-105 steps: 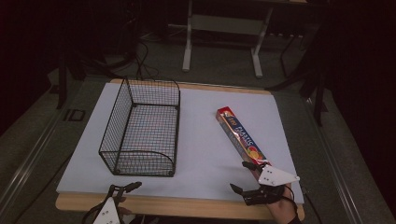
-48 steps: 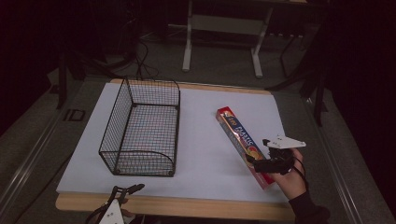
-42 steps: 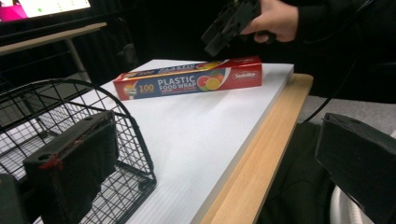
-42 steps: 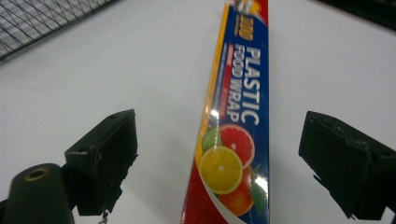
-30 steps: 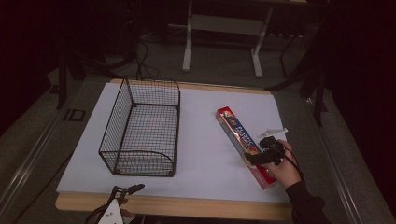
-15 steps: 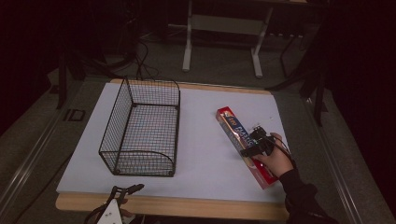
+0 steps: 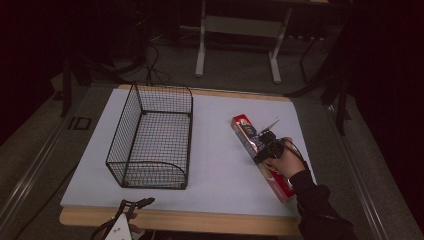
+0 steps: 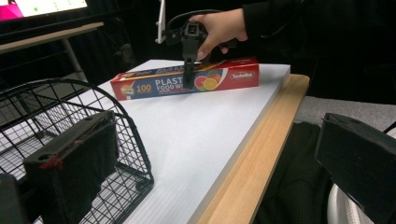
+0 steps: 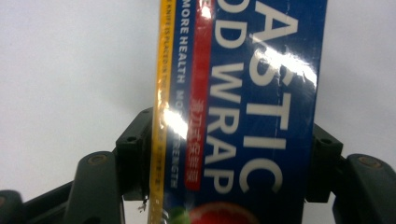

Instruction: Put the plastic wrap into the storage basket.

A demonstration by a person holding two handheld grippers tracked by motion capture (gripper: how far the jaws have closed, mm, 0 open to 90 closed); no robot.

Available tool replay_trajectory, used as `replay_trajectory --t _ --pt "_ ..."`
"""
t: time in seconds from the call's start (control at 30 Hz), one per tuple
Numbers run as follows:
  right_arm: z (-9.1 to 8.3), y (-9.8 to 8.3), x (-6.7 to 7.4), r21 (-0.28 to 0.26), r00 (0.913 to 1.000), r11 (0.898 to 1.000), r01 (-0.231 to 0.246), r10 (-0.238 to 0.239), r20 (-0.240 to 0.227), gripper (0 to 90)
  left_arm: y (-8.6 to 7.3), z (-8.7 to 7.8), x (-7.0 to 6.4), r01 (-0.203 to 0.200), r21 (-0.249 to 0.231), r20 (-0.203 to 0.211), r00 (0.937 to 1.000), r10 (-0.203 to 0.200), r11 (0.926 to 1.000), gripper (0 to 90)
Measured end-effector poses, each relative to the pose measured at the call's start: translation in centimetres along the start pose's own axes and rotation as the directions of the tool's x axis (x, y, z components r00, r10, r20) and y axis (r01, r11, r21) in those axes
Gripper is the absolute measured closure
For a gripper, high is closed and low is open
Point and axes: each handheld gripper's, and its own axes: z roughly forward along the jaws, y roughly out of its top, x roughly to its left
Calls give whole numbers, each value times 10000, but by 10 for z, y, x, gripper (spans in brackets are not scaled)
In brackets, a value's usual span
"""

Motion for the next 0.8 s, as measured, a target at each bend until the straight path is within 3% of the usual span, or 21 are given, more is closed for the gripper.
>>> replay_trajectory --t 0.13,0.3,0.43,0.7,0.8 --pt "1 5 0 307 9999 9995 -112 111 30 361 0 0 0 -29 -45 0 10000 29 10000 1" --pt "2 11 3 891 9995 9959 142 -167 279 373 0 0 -1 -78 49 32 10000 78 10000 1" --pt "2 14 5 1154 9986 9932 -135 75 518 393 0 0 -1 -91 45 46 9999 91 9999 1" --pt "-7 14 5 588 9973 9982 -145 102 725 399 0 1 -1 -77 70 25 10000 77 9999 1" --pt "-20 16 5 93 9974 9995 -304 297 653 401 0 1 0 -88 88 6 10000 88 9999 1"
